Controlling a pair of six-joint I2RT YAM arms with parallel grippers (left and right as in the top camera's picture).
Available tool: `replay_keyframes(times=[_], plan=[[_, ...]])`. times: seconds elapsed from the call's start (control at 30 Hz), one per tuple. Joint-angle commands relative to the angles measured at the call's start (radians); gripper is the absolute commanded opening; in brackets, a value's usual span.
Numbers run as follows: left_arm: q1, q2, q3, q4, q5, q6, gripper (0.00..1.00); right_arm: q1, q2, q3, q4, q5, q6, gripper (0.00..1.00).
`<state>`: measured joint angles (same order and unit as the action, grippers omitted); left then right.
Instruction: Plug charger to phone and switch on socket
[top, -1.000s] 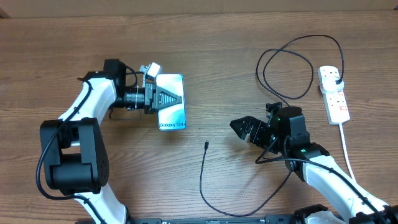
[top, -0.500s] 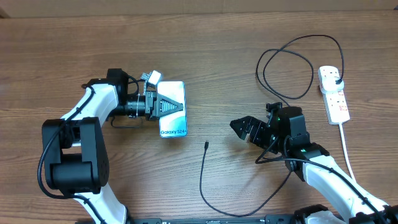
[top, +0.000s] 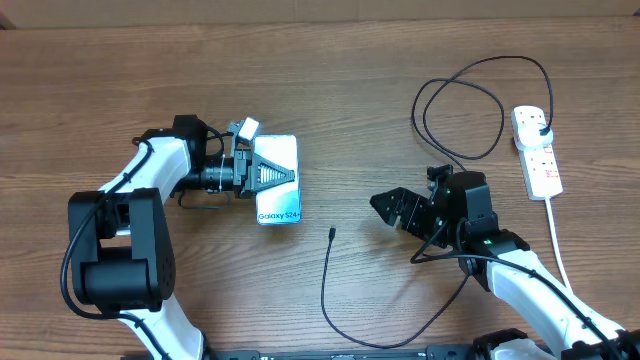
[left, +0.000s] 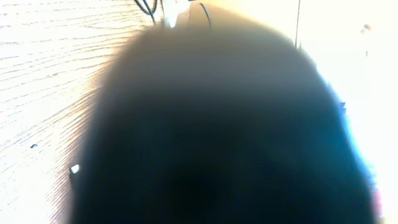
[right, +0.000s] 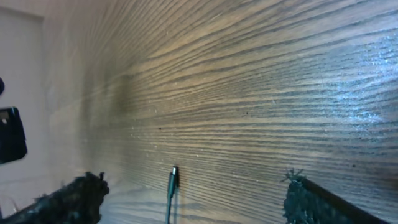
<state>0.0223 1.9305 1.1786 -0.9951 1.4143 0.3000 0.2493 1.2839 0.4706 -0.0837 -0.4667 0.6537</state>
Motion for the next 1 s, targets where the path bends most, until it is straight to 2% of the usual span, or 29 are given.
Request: replay_keyframes(times=[0.0, 0.13, 0.2, 0.33, 0.47, 0.57, 0.7, 0.8, 0.97], plan=[[0.009, -0.03, -0.001, -0.002, 0.049, 0.037, 0.04, -0.003, -0.004, 0.008, 0.002, -0.005, -0.004, 0.93], [0.009, -0.03, -0.001, 0.0, 0.044, 0.037, 0.04, -0.003, -0.004, 0.008, 0.0, -0.005, -0.004, 0.85], [0.009, -0.03, -0.001, 0.0, 0.044, 0.037, 0.04, -0.003, -0.004, 0.008, -0.002, -0.005, -0.004, 0.71], [0.009, -0.03, -0.001, 0.01, 0.059, 0.037, 0.04, -0.003, -0.004, 0.009, -0.01, -0.006, 0.018, 0.56], [0.009, -0.03, -0.001, 0.064, 0.093, 0.037, 0.04, -0.003, -0.004, 0.06, -0.082, -0.005, 0.022, 0.54], [0.009, -0.03, -0.001, 0.085, 0.099, 0.036, 0.04, 0.003, -0.004, 0.167, -0.263, 0.016, -0.001, 0.54], [0.011, -0.03, -0.001, 0.119, 0.098, 0.026, 0.04, 0.055, -0.003, 0.349, -0.533, 0.137, -0.035, 0.54], [0.013, -0.029, -0.001, 0.177, 0.098, -0.04, 0.04, 0.119, -0.003, 0.451, -0.652, 0.21, -0.034, 0.54], [0.023, -0.029, -0.001, 0.322, 0.098, -0.204, 0.04, 0.24, 0.003, 0.508, -0.706, 0.286, 0.042, 0.54]])
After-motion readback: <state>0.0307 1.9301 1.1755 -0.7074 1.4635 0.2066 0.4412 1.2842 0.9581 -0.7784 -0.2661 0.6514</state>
